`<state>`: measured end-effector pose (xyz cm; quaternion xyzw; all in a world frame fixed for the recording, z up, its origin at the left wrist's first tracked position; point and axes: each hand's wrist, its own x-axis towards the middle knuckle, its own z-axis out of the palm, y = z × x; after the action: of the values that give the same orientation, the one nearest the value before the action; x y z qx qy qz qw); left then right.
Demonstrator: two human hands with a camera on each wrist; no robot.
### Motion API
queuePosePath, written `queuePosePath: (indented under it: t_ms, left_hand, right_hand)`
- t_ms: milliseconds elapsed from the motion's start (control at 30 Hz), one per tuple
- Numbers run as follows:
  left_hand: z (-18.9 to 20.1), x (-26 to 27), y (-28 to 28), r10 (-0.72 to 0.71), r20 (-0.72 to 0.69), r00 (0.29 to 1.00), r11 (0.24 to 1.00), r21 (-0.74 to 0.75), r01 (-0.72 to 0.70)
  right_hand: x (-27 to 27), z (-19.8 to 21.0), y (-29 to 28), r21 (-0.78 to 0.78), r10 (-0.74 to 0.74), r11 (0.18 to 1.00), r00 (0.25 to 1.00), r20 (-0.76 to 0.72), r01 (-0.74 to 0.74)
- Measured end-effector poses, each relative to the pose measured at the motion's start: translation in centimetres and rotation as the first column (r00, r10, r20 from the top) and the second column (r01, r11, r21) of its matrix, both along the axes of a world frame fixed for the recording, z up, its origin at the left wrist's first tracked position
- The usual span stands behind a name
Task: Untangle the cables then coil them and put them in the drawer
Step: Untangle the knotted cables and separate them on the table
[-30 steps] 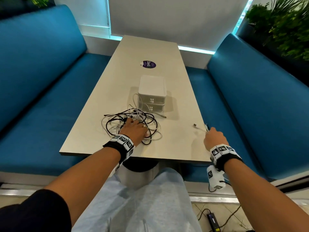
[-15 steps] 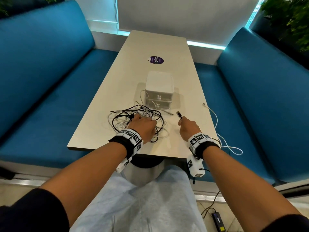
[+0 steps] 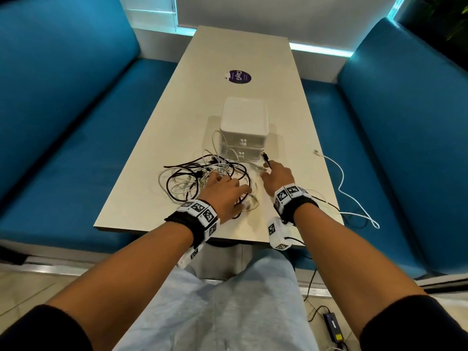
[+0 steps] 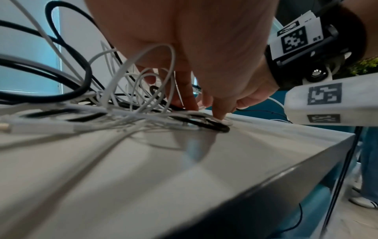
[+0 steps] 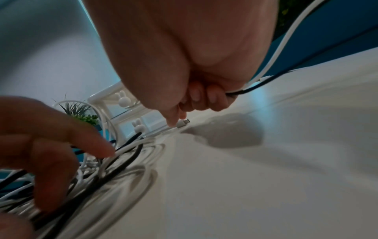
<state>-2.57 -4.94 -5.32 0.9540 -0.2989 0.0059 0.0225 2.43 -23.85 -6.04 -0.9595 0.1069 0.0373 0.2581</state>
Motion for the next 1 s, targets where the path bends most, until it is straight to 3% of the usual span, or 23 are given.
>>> queuePosePath:
  t_ms: [267,367,600,700,867,1000]
  left_hand:
    - [0.8,-0.2,-0.9,-0.015,0.047,0.999,0.997,0.078,0.011]
    - [1.1,-0.3,-1.8,0.014,0.087,0.996,0.994,0.104,-0.023]
    - [2.5,0.5,-4.1,0.142,0.136,0.980,0.980,-0.162,-0.120]
    - [3.0,1.8,-4.4,0.178,0.139,0.974,0.976,-0.153,-0.157]
    - [3.7,2.8,-4.5,0.119,0.122,0.985,0.990,-0.091,-0.108]
    - [4.4,2.2,-4.5,0.101,0.116,0.988,0.990,-0.112,-0.088]
  right_hand:
    - [-0.5,0.2,-0.2,-0.018,0.011,1.000,0.997,-0.076,-0.013]
    - [-2.0,1.1,-1.2,0.057,0.022,0.998,1.000,-0.007,-0.021]
    - [-5.1,4.4,-3.2,0.156,0.099,0.981,0.989,0.112,-0.116]
    - [-5.8,5.3,-3.8,0.151,0.144,0.975,0.979,0.146,-0.166]
    - [-6.6,5.6,-4.6,0.134,0.182,0.970,0.970,0.162,-0.204]
    - [-6.5,4.2,-4.6,0.102,0.074,0.991,0.990,0.123,-0.087]
